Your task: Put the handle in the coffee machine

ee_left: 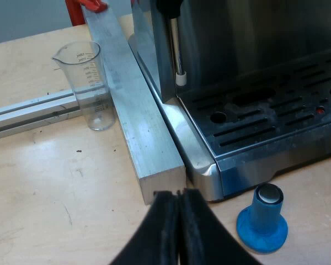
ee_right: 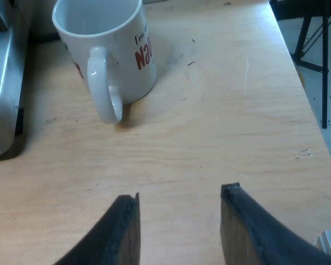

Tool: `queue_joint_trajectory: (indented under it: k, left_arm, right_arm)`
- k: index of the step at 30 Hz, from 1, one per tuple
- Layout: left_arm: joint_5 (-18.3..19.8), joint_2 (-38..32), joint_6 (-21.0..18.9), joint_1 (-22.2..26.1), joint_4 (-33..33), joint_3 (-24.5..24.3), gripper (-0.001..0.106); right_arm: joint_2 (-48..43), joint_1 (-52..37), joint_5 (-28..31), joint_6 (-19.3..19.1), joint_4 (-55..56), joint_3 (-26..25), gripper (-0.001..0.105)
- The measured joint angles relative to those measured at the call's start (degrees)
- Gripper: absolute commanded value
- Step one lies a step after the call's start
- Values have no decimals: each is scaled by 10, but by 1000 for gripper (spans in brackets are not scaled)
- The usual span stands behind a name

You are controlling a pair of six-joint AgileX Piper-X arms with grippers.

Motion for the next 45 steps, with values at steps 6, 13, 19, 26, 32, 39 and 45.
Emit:
queue_joint_trajectory:
  k: [6,13,19,26,32,39,45]
  left_arm:
    - [0,0,0,2,0,0,1]
    - [0,0,0,2,0,0,1]
    - [0,0,0,2,0,0,1]
    - [0,0,0,2,0,0,1]
    - [0,0,0,2,-27,14,1]
    - [0,0,0,0,-28,15,1]
    - [0,0,0,-2,-23,13,1]
  right_arm:
    - [0,0,0,0,0,0,37]
    - [0,0,0,0,0,0,37]
    - [0,0,2,0,0,0,37]
    - [0,0,3,0,0,0,37]
    - [0,0,3,19,0,0,37]
    - [0,0,3,22,0,0,37]
    - [0,0,3,22,12,-2,37]
